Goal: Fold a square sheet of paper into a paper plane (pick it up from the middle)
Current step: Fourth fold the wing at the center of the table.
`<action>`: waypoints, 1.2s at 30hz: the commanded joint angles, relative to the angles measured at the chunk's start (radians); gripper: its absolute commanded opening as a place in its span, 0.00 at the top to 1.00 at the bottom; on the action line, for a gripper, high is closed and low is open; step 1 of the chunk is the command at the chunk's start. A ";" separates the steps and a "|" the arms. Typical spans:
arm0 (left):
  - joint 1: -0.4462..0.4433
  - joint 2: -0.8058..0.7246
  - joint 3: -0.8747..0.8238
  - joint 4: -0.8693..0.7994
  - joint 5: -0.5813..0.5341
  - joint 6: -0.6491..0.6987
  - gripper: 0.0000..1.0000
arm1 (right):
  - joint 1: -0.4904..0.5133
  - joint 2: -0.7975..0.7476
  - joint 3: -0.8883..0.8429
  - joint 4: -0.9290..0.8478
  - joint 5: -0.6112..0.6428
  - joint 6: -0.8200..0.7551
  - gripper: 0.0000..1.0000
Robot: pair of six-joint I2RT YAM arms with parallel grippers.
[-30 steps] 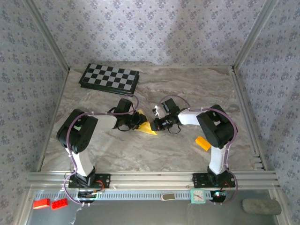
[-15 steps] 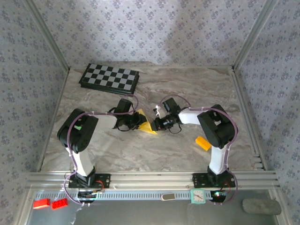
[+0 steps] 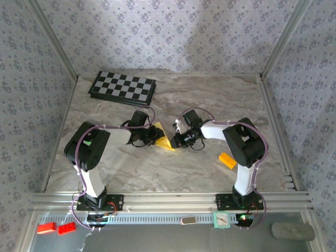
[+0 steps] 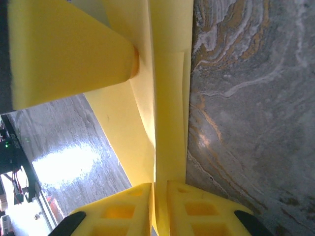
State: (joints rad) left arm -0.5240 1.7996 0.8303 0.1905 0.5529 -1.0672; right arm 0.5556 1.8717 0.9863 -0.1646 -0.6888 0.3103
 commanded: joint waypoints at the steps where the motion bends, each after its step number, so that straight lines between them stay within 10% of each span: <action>1: 0.003 -0.005 0.001 -0.008 -0.008 -0.002 0.77 | -0.002 -0.004 0.011 -0.055 -0.006 -0.015 0.85; 36: 0.005 -0.053 0.014 0.089 0.045 0.019 0.65 | 0.012 0.069 0.061 -0.126 0.071 -0.044 0.89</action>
State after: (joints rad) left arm -0.5236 1.7672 0.8303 0.2642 0.5797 -1.0660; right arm 0.5632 1.9057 1.0355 -0.2497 -0.6682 0.2802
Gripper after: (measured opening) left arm 0.349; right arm 0.113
